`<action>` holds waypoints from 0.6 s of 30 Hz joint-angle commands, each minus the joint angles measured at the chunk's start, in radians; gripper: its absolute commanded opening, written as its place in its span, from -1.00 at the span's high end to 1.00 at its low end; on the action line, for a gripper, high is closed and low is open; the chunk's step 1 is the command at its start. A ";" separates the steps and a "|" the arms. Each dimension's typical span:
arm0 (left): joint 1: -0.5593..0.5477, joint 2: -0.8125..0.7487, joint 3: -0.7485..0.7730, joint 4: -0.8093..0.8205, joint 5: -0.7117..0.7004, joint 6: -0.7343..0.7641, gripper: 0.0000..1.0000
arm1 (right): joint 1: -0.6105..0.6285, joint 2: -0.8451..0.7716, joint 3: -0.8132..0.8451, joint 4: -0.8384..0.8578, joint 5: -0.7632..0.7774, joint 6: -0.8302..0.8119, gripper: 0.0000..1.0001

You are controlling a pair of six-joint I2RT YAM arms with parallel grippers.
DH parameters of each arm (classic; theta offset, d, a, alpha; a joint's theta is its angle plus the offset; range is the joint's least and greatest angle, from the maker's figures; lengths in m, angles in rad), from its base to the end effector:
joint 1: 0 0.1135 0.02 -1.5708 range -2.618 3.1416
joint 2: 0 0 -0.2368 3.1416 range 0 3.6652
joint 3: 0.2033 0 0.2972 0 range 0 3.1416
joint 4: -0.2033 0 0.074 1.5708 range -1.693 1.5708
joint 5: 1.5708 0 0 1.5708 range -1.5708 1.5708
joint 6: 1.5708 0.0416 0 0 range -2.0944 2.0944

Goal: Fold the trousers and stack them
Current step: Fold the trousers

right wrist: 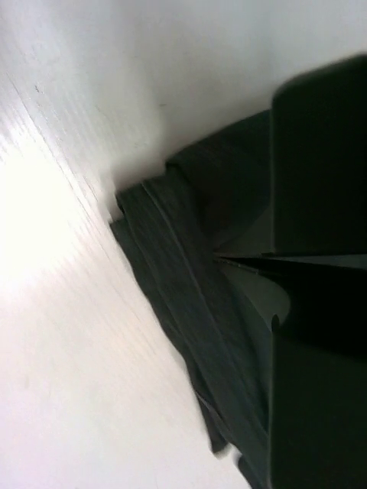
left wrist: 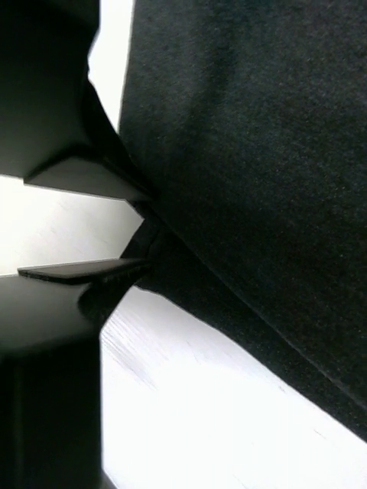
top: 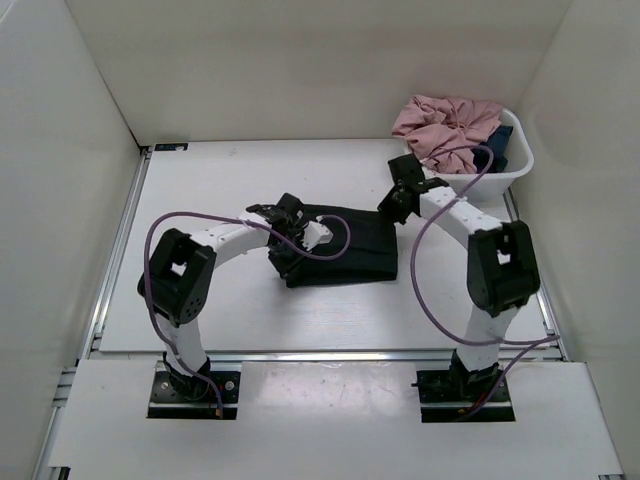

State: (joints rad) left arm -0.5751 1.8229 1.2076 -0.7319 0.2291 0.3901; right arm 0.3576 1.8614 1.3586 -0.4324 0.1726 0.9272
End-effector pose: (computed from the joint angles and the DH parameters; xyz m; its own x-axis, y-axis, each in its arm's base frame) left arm 0.3110 -0.2129 0.1121 -0.5393 0.7909 -0.2893 0.8402 0.5288 -0.1205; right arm 0.4147 0.1473 0.1602 -0.6518 0.5977 -0.4668 0.4534 0.8005 0.3920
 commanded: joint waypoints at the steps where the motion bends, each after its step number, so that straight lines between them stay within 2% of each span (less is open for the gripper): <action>1: 0.011 -0.045 0.067 -0.101 -0.070 0.035 -0.01 | 0.032 -0.215 -0.015 -0.064 0.174 0.002 0.86; 2: 0.023 -0.072 0.082 -0.138 -0.070 0.035 -0.04 | 0.032 -0.299 -0.035 -0.092 0.203 0.013 0.56; 3: 0.023 -0.089 0.101 -0.155 -0.054 0.035 -0.07 | 0.032 -0.341 -0.058 -0.101 0.226 0.013 0.37; 4: 0.041 -0.106 0.121 -0.173 -0.022 0.035 -0.11 | 0.032 -0.382 -0.093 -0.111 0.251 0.013 0.09; 6: 0.086 -0.164 0.191 -0.217 0.012 0.017 -0.30 | 0.020 -0.479 -0.104 -0.147 0.288 -0.051 -0.53; 8: 0.150 -0.230 0.248 -0.228 0.021 -0.031 -0.42 | -0.017 -0.511 -0.064 -0.259 0.272 -0.178 -0.83; 9: 0.177 -0.253 0.262 -0.228 0.007 -0.049 -0.64 | -0.035 -0.512 -0.040 -0.314 0.249 -0.220 -0.98; 11: 0.271 -0.295 0.273 -0.228 -0.089 -0.112 -1.00 | -0.095 -0.512 -0.003 -0.411 0.170 -0.342 -0.98; 13: 0.348 -0.344 0.282 -0.228 -0.157 -0.134 -1.00 | -0.159 -0.536 -0.002 -0.518 0.131 -0.392 -0.98; 15: 0.489 -0.387 0.232 -0.228 -0.240 -0.171 -1.00 | -0.209 -0.583 -0.029 -0.577 0.105 -0.422 -0.98; 18: 0.663 -0.412 0.172 -0.228 -0.289 -0.200 -1.00 | -0.317 -0.657 -0.107 -0.589 0.105 -0.432 -0.98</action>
State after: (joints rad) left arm -0.0334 1.4326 1.4467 -0.9089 0.0502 0.2554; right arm 0.1062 1.2823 1.2869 -0.8925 0.3019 0.5777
